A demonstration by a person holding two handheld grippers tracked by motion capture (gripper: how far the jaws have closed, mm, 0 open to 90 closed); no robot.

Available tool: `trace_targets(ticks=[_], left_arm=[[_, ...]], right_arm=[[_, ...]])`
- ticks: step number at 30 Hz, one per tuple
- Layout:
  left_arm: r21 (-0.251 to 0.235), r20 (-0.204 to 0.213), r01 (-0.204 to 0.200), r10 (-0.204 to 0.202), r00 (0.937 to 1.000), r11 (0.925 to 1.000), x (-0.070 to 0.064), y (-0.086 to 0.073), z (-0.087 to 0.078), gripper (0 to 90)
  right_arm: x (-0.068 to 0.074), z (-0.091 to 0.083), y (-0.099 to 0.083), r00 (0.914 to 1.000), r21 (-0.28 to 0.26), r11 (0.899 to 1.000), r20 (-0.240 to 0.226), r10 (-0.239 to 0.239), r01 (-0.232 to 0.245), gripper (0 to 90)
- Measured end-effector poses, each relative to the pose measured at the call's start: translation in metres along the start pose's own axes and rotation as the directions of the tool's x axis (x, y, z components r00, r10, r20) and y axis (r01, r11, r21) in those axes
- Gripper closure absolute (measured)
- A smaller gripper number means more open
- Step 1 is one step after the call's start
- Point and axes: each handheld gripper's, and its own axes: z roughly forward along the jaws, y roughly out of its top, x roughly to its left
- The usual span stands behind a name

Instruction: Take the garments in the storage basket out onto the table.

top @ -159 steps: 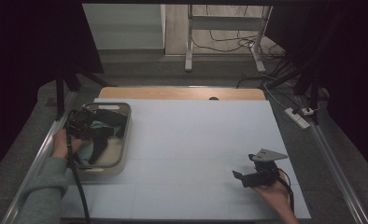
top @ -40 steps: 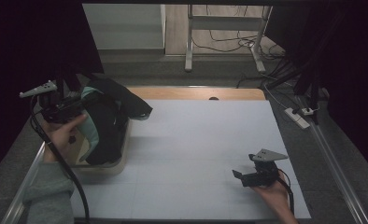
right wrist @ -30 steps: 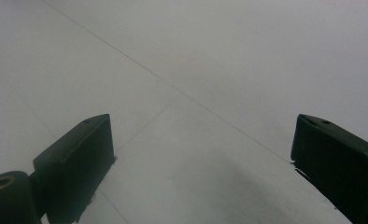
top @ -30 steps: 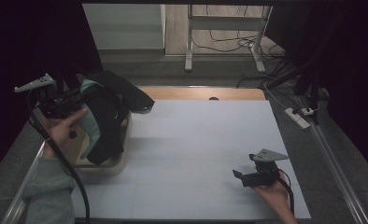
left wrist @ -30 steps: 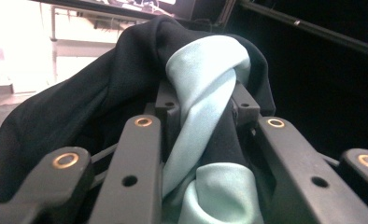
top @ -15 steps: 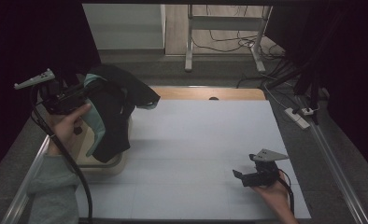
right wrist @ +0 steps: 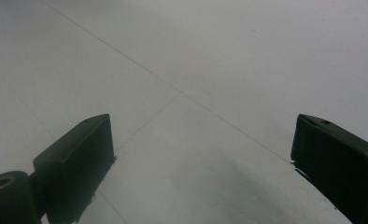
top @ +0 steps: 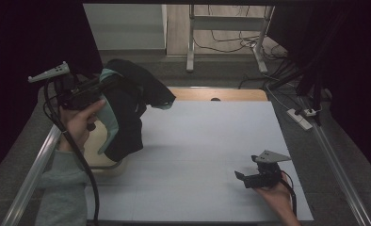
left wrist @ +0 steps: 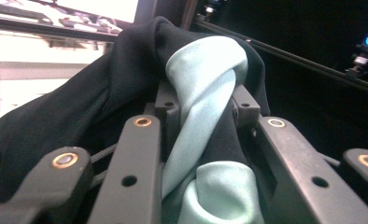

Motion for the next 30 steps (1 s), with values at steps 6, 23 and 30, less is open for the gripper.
trace_targets(ticks=[6,23,30], left_arm=[[0.007,0.036,0.0,0.0,0.9994,1.0,-0.007,0.001,0.013,71.3],[0.091,0.165,0.002,-0.017,0.9862,0.9958,-0.03,-0.018,0.065,71.2],[0.132,0.227,-0.014,-0.017,0.9737,0.9911,-0.048,-0.027,0.087,71.1]], right_arm=[[0.0,-0.001,0.0,1.0,-0.001,1.0,0.001,-0.001,0.001,5.7],[0.0,0.0,0.0,1.0,0.004,1.0,0.0,-0.002,0.002,5.7],[0.0,0.0,0.0,1.0,0.004,1.0,0.0,-0.002,0.002,5.7]])
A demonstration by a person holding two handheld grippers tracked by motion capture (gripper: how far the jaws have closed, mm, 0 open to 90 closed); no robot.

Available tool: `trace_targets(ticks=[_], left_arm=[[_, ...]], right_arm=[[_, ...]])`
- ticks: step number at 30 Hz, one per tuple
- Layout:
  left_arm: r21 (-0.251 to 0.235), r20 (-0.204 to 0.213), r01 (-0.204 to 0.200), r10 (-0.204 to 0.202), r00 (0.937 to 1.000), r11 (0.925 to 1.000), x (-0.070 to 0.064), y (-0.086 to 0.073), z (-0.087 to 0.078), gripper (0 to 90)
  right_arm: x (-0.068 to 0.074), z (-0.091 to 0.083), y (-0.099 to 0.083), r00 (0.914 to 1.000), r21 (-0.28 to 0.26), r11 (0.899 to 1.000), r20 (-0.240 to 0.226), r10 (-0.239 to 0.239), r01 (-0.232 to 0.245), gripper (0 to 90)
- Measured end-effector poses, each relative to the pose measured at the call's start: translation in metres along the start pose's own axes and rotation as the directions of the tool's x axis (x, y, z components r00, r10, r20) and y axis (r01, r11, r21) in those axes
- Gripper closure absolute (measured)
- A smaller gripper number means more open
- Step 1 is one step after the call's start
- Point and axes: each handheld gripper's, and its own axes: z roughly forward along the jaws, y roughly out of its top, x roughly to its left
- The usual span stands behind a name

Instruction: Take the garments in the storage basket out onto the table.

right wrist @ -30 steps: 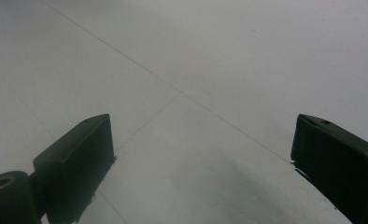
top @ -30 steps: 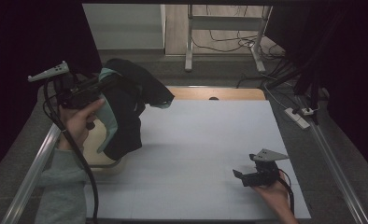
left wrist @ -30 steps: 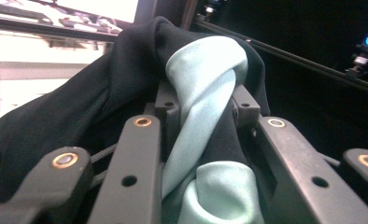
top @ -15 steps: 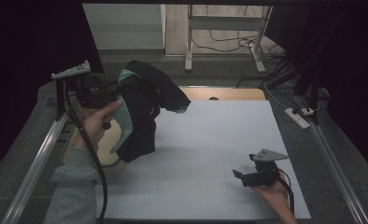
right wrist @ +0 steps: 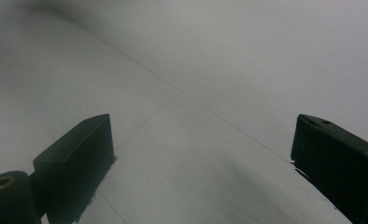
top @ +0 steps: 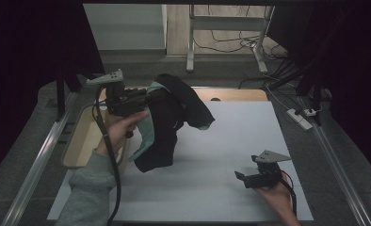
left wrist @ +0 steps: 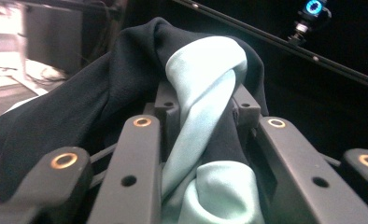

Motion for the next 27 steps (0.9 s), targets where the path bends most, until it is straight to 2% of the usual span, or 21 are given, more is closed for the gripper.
trace_targets(ticks=[6,10,15,21,27], left_arm=[[0.064,0.045,-0.014,0.011,0.9989,0.9979,-0.009,-0.007,0.03,71.0],[0.094,0.056,-0.007,0.002,0.9984,0.9955,-0.007,-0.015,0.042,70.9],[0.143,0.051,0.011,-0.018,0.9985,0.9897,-0.002,-0.029,0.053,70.8],[0.221,0.055,0.024,-0.037,0.9978,0.975,0.005,-0.052,0.07,70.6],[0.293,0.066,0.055,-0.078,0.9948,0.9546,0.014,-0.076,0.09,70.5]], right_arm=[[0.0,0.0,0.0,1.0,0.003,1.0,0.001,-0.001,0.001,5.7],[0.0,-0.001,0.0,1.0,0.0,1.0,0.003,-0.001,0.001,5.7],[0.0,0.0,-0.001,1.0,0.001,1.0,0.003,-0.001,0.001,5.7],[0.0,0.001,-0.001,1.0,0.003,1.0,0.005,-0.003,0.003,5.7],[0.0,0.001,-0.001,1.0,0.009,1.0,0.006,-0.006,0.006,5.7]])
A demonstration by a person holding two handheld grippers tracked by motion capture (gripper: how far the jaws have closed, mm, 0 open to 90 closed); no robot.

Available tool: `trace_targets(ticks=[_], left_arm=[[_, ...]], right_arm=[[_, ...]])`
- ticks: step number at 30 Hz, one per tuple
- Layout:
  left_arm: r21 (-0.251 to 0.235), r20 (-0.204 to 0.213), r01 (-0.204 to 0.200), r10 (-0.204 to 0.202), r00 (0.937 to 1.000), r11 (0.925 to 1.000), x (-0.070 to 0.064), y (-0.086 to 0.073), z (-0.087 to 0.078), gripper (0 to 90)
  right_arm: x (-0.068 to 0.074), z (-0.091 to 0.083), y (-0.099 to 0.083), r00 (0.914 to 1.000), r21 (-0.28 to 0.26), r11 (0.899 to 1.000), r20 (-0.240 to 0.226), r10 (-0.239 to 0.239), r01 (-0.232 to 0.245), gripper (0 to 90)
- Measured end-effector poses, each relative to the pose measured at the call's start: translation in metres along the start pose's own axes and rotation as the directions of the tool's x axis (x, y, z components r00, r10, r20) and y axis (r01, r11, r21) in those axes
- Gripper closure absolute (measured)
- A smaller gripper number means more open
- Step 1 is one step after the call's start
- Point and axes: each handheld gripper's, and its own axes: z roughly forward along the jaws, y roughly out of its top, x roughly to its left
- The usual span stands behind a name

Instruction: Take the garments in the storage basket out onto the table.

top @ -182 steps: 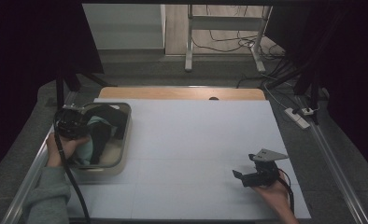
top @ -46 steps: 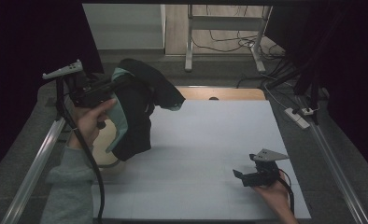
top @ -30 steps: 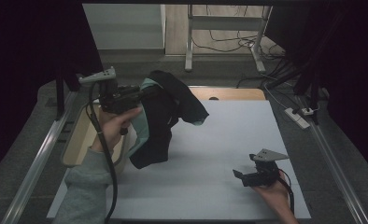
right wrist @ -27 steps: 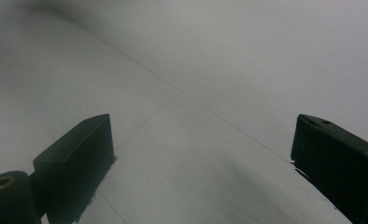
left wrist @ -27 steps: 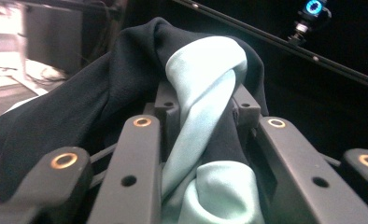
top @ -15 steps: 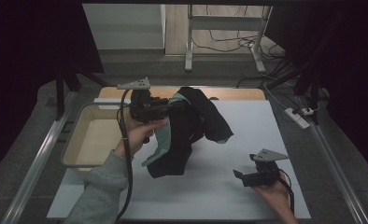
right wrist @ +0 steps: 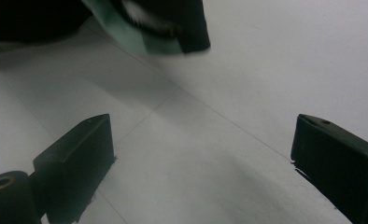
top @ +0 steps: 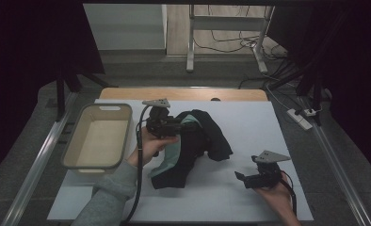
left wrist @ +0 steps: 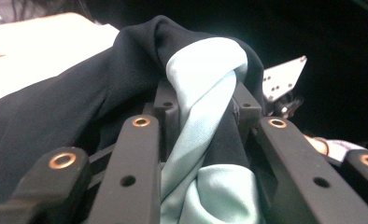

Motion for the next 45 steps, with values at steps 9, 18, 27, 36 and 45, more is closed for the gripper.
trace_targets(ticks=[9,18,27,36,45], left_arm=[[0.084,-0.023,0.053,-0.051,0.9984,0.995,0.022,-0.018,0.031,69.9],[0.15,-0.081,0.067,-0.055,0.9952,0.9864,0.035,-0.034,0.046,67.4],[0.118,-0.118,0.028,-0.014,0.9929,0.9926,0.027,-0.036,0.041,36.7],[0.039,-0.201,-0.053,0.06,0.9777,0.9978,0.005,-0.03,0.006,13.2],[0.055,-0.277,-0.084,0.096,0.9562,0.9949,-0.01,-0.052,-0.021,14.1]], right_arm=[[0.0,0.0,0.0,1.0,-0.002,1.0,-0.001,0.002,-0.002,5.7],[0.0,0.0,0.0,1.0,0.004,1.0,-0.001,0.0,0.0,5.7],[0.0,0.0,0.0,1.0,0.002,1.0,-0.001,0.001,-0.001,5.7],[0.0,-0.001,0.0,1.0,-0.004,1.0,-0.001,0.002,-0.002,5.7],[0.001,-0.002,0.0,1.0,-0.01,1.0,0.004,-0.002,0.003,5.7]])
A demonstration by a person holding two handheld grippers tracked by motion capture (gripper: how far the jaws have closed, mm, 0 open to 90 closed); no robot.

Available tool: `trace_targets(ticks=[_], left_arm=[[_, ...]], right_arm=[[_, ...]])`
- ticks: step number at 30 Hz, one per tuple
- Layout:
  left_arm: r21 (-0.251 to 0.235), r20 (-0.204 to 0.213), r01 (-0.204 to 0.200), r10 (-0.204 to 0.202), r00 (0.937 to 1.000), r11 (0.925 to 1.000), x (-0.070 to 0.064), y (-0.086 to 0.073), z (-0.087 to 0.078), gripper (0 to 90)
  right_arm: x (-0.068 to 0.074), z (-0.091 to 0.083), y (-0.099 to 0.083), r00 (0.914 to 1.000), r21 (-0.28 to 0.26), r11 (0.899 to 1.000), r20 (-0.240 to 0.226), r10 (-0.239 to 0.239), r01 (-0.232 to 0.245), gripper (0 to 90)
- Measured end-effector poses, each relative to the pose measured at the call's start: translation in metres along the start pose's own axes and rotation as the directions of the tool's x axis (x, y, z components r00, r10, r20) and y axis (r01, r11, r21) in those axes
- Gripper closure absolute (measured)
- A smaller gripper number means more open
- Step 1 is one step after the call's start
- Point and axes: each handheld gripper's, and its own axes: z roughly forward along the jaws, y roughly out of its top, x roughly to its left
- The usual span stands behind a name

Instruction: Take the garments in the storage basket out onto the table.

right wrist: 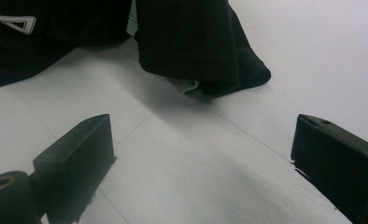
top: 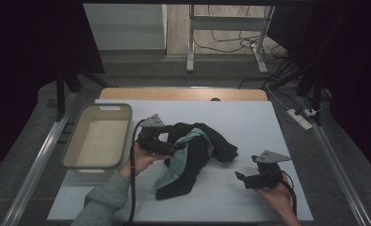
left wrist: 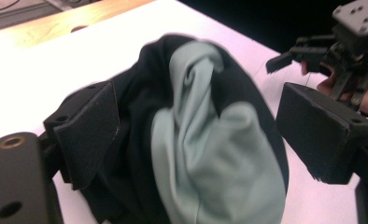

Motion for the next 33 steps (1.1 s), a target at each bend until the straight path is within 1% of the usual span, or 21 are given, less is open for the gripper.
trace_targets(ticks=[3,6,10,12,15,18,19,21,22,23,26,28,30,33], left_arm=[[-0.013,-0.02,-0.01,0.01,0.9998,0.9999,-0.001,-0.01,-0.009,15.4],[-0.009,-0.055,-0.021,0.02,0.9983,0.9997,-0.002,-0.022,-0.021,15.5],[0.005,-0.092,-0.014,0.014,0.9957,0.9999,-0.003,-0.037,-0.034,15.5],[0.009,-0.12,-0.012,0.013,0.9927,0.9999,-0.004,-0.044,-0.041,15.6],[0.01,-0.122,0.009,-0.007,0.9925,0.9999,-0.003,-0.053,-0.052,16.0],[0.019,-0.163,0.012,-0.009,0.9866,0.9997,-0.002,-0.063,-0.066,15.9],[0.019,-0.168,0.018,-0.014,0.9857,0.9997,-0.001,-0.065,-0.069,15.7],[0.017,-0.177,0.038,-0.034,0.9837,0.9991,0.002,-0.072,-0.078,15.7],[0.02,-0.19,0.046,-0.041,0.981,0.9988,0.004,-0.077,-0.083,15.7],[0.02,-0.196,0.049,-0.045,0.9796,0.9986,0.005,-0.079,-0.086,15.6],[0.005,-0.208,0.078,-0.076,0.9752,0.9969,0.01,-0.09,-0.1,15.8],[0.004,-0.215,0.093,-0.09,0.9724,0.9957,0.012,-0.095,-0.105,15.8],[0.007,-0.2,0.118,-0.114,0.973,0.9929,0.014,-0.1,-0.107,15.8],[0.015,-0.203,0.116,-0.111,0.9728,0.9931,0.014,-0.101,-0.108,15.8]], right_arm=[[0.0,-0.002,0.0,1.0,-0.005,1.0,0.007,0.001,0.0,5.7],[0.0,-0.002,0.0,1.0,-0.01,1.0,-0.002,-0.001,0.001,5.7],[-0.001,-0.003,0.001,1.0,-0.018,1.0,-0.007,-0.003,0.003,5.7],[-0.001,-0.004,0.001,1.0,-0.019,1.0,-0.009,-0.005,0.004,5.7],[0.0,-0.005,0.001,1.0,-0.03,1.0,-0.007,-0.007,0.007,5.7],[0.0,-0.006,0.001,0.9999,-0.037,0.999,-0.008,-0.008,0.007,5.7],[-0.001,-0.006,0.001,0.9999,-0.036,0.999,-0.008,-0.007,0.006,5.7],[-0.001,-0.006,0.001,0.9999,-0.034,0.999,-0.008,-0.008,0.007,5.7],[-0.001,-0.006,0.001,0.9999,-0.034,0.999,-0.007,-0.009,0.008,5.7],[-0.001,-0.006,0.001,0.9999,-0.035,0.999,-0.007,-0.009,0.009,5.7],[-0.001,-0.006,0.001,0.9999,-0.038,0.999,-0.005,-0.012,0.011,5.7],[-0.001,-0.006,0.001,0.9999,-0.039,0.999,-0.004,-0.011,0.011,5.7],[-0.001,-0.006,0.001,0.9999,-0.042,0.999,-0.004,-0.011,0.011,5.7],[-0.001,-0.007,0.001,1.0,-0.044,0.999,-0.004,-0.009,0.009,5.7]])
